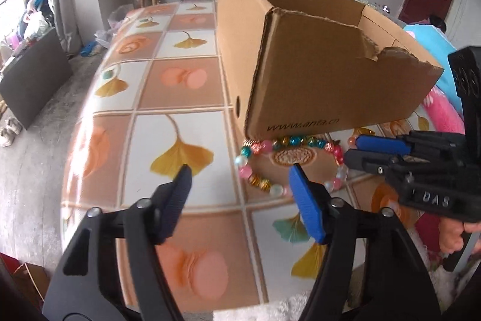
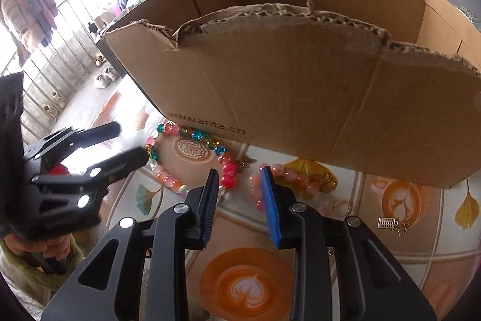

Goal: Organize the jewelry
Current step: 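Close both grippers on the teal-and-pink beaded bracelet, then lift the beaded bracelet with both grippers and lower it into the box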

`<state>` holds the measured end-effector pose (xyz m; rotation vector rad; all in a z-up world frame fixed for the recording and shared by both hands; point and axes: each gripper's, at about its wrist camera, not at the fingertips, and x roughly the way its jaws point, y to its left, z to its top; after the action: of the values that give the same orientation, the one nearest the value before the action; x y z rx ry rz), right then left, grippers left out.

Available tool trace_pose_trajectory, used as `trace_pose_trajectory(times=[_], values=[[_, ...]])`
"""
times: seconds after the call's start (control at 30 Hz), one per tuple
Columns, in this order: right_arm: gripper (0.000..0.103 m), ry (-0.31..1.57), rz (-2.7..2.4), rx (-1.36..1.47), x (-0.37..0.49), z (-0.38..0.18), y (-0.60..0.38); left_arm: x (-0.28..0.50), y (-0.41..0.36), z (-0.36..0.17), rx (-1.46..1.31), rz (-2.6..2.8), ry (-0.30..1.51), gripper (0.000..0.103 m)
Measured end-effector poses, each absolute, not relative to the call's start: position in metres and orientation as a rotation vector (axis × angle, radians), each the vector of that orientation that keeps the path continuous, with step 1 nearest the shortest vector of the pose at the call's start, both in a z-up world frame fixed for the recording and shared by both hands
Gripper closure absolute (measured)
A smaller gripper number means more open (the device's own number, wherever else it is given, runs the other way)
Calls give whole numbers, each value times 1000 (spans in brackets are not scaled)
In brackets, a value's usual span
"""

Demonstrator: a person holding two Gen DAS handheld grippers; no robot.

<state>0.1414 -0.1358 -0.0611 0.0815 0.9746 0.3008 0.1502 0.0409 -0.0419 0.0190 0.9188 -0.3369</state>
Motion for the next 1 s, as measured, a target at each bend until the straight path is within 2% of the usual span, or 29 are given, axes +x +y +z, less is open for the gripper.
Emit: trace_pose_trajectory(times=[0.17, 0.27, 0.37, 0.5, 0.7, 1.0], values=[[77, 975, 314, 66, 143, -60, -131, 159, 29, -49, 77, -343, 956, 66], [84, 977, 328, 69, 144, -60, -129, 162, 27, -50, 89, -332, 968, 76], [87, 979, 341, 82, 145, -60, -130, 164, 27, -51, 86, -319, 972, 95], [97, 971, 356, 85, 141, -58, -130, 159, 28, -49, 85, -321, 960, 95], [97, 970, 391, 101, 128, -52, -130, 139, 33, -37, 80, -316, 949, 95], [96, 1016, 412, 161, 133, -58, -132, 126, 46, -48, 41, -312, 991, 95]])
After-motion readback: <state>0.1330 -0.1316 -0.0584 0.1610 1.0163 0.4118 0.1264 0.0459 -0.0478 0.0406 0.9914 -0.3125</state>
